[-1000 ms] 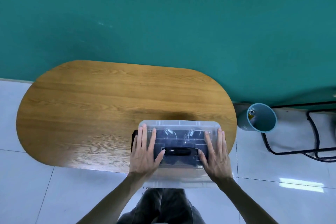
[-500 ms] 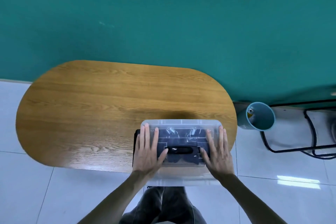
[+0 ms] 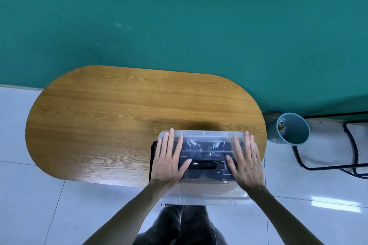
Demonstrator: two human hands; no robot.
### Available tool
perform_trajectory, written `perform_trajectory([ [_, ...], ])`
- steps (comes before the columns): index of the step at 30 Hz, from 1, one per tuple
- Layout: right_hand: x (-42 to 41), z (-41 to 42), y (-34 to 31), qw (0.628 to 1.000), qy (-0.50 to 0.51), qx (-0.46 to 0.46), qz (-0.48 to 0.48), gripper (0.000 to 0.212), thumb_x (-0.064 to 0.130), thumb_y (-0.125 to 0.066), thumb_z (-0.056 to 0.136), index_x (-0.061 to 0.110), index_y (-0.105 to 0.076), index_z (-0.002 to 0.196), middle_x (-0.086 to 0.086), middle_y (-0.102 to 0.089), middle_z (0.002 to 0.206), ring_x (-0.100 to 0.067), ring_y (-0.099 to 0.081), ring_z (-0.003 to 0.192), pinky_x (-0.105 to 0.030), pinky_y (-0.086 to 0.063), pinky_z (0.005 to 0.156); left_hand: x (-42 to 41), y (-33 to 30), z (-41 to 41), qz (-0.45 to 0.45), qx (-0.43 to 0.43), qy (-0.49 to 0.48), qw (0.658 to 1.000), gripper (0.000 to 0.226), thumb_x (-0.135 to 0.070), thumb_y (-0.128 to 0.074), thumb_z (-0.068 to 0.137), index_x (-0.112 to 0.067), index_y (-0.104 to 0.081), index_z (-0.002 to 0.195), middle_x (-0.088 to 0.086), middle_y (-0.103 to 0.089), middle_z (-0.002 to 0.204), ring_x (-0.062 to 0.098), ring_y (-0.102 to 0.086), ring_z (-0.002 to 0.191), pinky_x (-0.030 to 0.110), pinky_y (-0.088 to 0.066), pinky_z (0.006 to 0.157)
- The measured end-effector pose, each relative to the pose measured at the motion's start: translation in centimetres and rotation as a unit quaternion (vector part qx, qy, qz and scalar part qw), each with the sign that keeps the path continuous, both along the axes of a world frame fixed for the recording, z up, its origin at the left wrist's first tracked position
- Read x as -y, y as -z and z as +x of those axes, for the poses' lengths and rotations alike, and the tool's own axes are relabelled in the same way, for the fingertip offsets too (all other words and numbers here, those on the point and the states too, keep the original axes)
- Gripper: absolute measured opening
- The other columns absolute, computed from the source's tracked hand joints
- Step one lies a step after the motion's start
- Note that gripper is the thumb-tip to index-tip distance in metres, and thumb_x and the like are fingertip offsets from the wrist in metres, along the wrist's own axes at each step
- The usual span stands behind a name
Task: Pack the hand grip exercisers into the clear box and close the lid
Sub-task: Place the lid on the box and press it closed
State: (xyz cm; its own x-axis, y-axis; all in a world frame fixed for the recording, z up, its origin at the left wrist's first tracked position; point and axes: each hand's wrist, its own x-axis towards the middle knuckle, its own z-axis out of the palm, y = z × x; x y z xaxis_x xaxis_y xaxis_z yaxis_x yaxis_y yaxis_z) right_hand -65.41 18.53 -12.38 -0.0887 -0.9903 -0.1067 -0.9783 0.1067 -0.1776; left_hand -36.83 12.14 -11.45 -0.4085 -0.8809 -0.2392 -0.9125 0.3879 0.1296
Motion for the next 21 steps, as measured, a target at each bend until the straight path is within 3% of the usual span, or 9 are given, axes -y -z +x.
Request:
perform_trajectory([
  [5, 0.1, -0.2, 0.1, 1.000, -0.017, 0.008, -0.003, 0.066, 0.044, -0.041, 0.102, 0.008, -0.030, 0.156, -0.028, -0.007, 0.164, -0.041, -0.005, 0.153, -0.053, -0.022, 0.122, 0.2, 0.0, -0.3, 0.006, 0.032, 0.005, 0.999, 0.086, -0.070, -0.023, 0.100, -0.015, 0.001, 0.162, 0.021, 0.012, 0.167, 0.036, 0.009, 0.154, 0.054, -0.014, 0.123],
  [12, 0.1, -0.9, 1.9, 0.997, -0.062, 0.000, 0.053, 0.063, 0.039, -0.033, 0.108, -0.004, -0.023, 0.153, -0.038, -0.011, 0.159, -0.053, 0.003, 0.149, -0.062, -0.016, 0.120, 0.3, -0.1, -0.3, 0.007, 0.006, 0.004, 1.000, 0.083, -0.067, -0.025, 0.101, -0.015, -0.004, 0.162, 0.021, 0.008, 0.167, 0.035, 0.006, 0.155, 0.054, -0.015, 0.123],
  [18, -0.8, -0.9, -0.6, 0.995, 0.061, 0.074, 0.040, 0.068, 0.051, -0.034, 0.101, 0.022, -0.017, 0.160, -0.013, -0.006, 0.168, -0.038, -0.004, 0.154, -0.059, -0.015, 0.121, -0.7, -0.7, 1.6, 0.027, -0.026, -0.048, 0.998, 0.078, -0.060, -0.019, 0.104, -0.009, -0.006, 0.161, 0.020, 0.004, 0.168, 0.033, 0.002, 0.155, 0.056, -0.022, 0.121],
  [21, -3.4, -2.8, 0.5, 0.984, 0.108, 0.120, 0.070, 0.070, 0.061, -0.023, 0.100, 0.033, -0.002, 0.160, -0.003, 0.005, 0.169, -0.033, 0.002, 0.155, -0.060, -0.009, 0.122, -2.9, -0.9, 3.8, 0.067, -0.027, -0.127, 0.989, 0.076, -0.065, -0.011, 0.101, -0.021, 0.003, 0.162, 0.019, 0.015, 0.167, 0.040, 0.007, 0.154, 0.064, -0.015, 0.121],
])
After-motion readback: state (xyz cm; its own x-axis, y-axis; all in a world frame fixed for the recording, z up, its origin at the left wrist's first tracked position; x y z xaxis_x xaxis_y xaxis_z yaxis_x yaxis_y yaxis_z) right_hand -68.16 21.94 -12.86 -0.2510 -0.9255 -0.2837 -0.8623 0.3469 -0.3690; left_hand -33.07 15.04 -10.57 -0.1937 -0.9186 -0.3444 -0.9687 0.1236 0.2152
